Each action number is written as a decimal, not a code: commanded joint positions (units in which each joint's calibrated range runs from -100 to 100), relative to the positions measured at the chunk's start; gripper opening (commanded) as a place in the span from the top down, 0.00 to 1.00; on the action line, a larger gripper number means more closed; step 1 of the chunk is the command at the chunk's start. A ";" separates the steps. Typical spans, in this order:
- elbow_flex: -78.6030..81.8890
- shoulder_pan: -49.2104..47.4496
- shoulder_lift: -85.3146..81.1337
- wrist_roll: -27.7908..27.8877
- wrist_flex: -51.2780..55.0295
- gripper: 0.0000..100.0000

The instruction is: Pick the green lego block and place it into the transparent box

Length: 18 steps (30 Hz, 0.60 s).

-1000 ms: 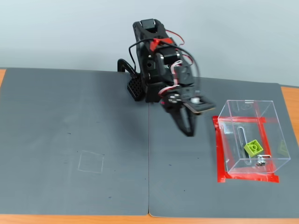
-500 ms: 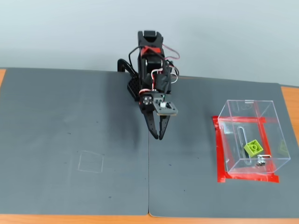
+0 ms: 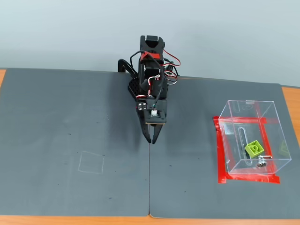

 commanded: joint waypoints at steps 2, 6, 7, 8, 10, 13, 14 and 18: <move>0.36 0.37 -0.77 -0.16 7.16 0.98; 0.36 0.45 -0.77 -1.31 8.89 0.98; 0.36 0.45 -0.77 -1.31 8.89 0.98; 0.36 0.45 -0.77 -1.31 8.89 0.98; 0.27 0.45 -0.77 -1.31 8.89 0.98; 0.27 0.52 -0.68 -1.31 8.72 0.98; 0.27 0.52 -0.60 -1.26 8.37 0.97; 0.27 -0.45 -0.60 -0.94 8.20 0.97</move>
